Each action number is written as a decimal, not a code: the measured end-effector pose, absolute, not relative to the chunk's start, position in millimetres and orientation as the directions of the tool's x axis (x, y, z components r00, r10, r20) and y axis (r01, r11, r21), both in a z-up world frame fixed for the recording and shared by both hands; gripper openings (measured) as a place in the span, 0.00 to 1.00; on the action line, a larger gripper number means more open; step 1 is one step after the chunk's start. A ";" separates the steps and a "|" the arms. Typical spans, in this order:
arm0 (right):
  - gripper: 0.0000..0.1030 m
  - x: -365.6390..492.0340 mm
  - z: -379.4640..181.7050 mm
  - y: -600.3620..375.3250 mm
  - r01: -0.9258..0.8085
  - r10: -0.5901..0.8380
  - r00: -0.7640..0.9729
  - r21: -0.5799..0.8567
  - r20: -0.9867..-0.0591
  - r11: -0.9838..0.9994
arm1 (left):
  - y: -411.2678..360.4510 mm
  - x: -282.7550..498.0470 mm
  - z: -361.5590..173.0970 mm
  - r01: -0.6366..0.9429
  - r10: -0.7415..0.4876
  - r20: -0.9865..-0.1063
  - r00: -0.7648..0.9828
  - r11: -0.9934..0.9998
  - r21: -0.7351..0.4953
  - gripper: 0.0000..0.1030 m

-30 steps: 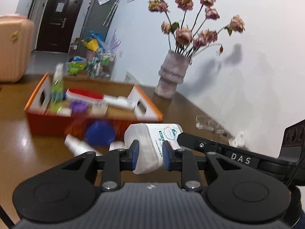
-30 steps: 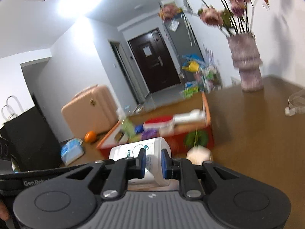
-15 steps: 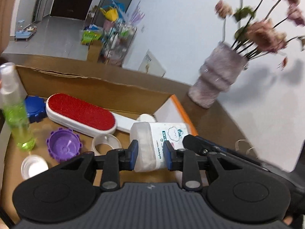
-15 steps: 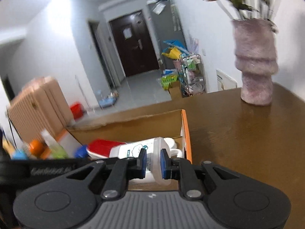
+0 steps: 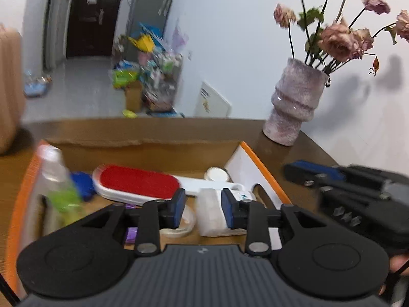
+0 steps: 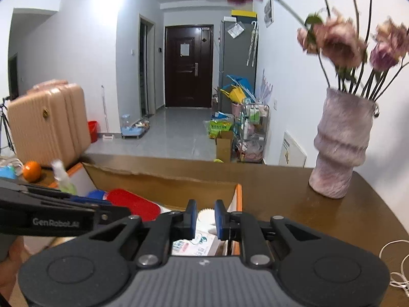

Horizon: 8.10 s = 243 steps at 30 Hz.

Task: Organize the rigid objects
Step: 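Carry the white bottle into the box and open both tools, then withdraw both tools from the box toward the table, then grasp the white plug charger with the right tool while the left tool grasps the white spray bottle, then lower the plug and spray bottle into the box while opening both tools, then withdraw both tools from the box toward the table, then grasp the small white round tin with the right tool while the left tool grasps the blue lid, then lower the tin and blue lid into the box while opening both tools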

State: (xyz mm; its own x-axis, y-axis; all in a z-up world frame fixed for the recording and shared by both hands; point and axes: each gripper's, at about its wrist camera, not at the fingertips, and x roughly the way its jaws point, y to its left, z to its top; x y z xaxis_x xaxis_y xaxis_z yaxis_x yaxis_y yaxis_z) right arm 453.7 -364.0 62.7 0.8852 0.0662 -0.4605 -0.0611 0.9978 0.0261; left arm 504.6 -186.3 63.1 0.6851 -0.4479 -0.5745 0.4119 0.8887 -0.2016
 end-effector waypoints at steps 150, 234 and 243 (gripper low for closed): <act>0.27 373.0 83.6 -344.9 -0.114 0.075 0.898 -0.064 -0.433 0.991 | -59.2 399.7 62.1 0.159 -0.177 -0.429 0.886 0.984 -0.079 0.46; 0.38 238.0 -33.7 -286.5 -0.283 0.237 0.741 0.028 -0.629 0.959 | -120.8 234.5 -31.9 0.336 -0.284 -0.621 0.730 0.941 -0.036 0.69; 0.37 232.3 -30.7 -286.0 -0.283 0.229 0.746 0.014 -0.626 0.959 | -117.3 238.3 -34.2 0.338 -0.306 -0.645 0.700 0.938 -0.079 0.74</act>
